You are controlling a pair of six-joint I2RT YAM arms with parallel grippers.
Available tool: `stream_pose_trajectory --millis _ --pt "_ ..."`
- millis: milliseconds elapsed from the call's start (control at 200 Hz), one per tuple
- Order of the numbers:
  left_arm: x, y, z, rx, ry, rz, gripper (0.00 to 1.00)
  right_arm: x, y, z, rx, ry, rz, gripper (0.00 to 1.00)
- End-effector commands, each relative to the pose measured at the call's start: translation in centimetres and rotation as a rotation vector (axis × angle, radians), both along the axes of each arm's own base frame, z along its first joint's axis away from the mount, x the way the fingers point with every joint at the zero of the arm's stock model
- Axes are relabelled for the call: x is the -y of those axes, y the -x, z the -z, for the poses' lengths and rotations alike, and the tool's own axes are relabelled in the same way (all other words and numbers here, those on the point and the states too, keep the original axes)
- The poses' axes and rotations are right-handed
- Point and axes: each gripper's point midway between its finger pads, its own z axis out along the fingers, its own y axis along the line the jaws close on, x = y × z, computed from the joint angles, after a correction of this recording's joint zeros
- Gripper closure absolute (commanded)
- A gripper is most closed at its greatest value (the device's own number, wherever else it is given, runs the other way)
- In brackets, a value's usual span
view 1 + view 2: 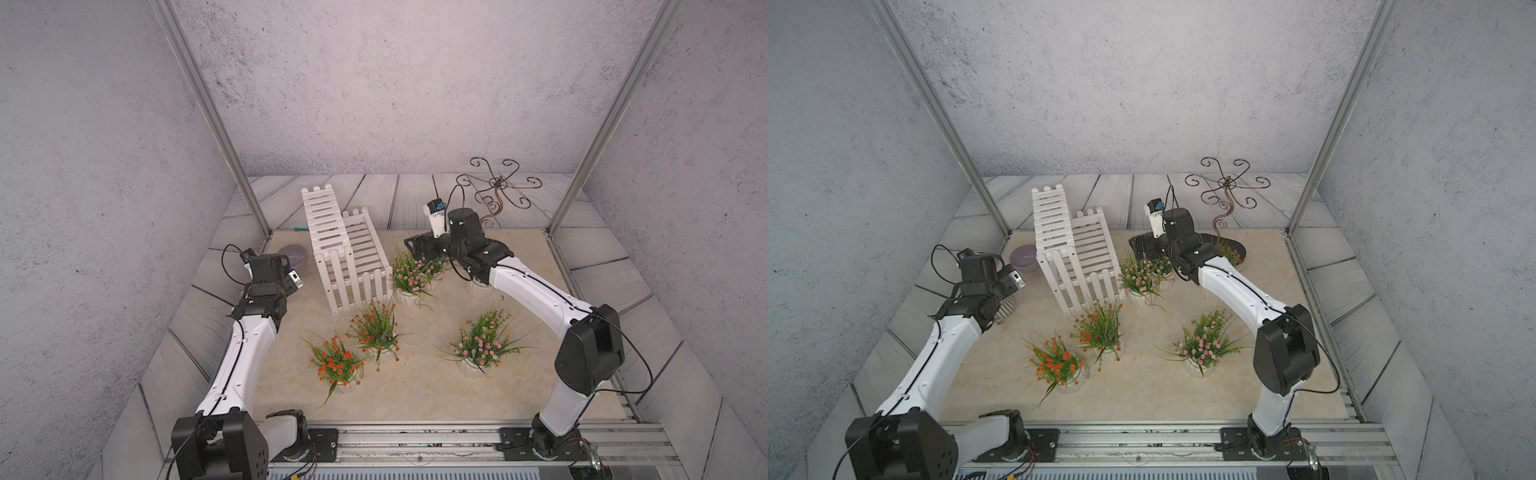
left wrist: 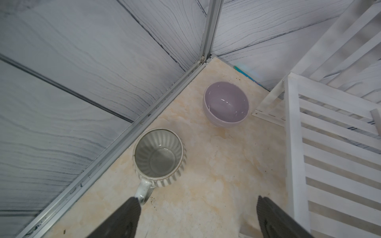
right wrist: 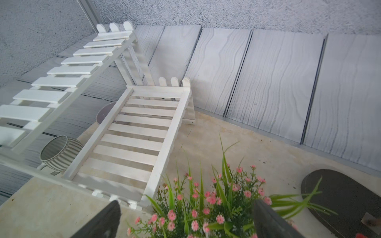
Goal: Place the baby's breath potted plants on the rack by color
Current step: Move the baby's breath potted plant to the center of the board.
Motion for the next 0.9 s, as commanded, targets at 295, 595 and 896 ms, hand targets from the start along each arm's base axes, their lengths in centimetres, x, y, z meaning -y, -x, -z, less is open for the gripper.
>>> stream_pose_trajectory --millis 295,595,896 --pt "2.1 -0.4 -5.8 0.113 0.012 0.135 0.09 -2.1 -5.8 2.9 -0.032 0.03 -0.017 0.01" --pt "5.5 -0.1 -8.9 0.175 -0.055 0.267 0.11 -3.0 -9.6 6.2 -0.088 0.066 -0.013 0.0" --pt "11.8 0.7 -10.9 0.218 -0.148 0.464 0.11 -3.8 -11.4 12.0 -0.179 0.136 -0.04 0.0"
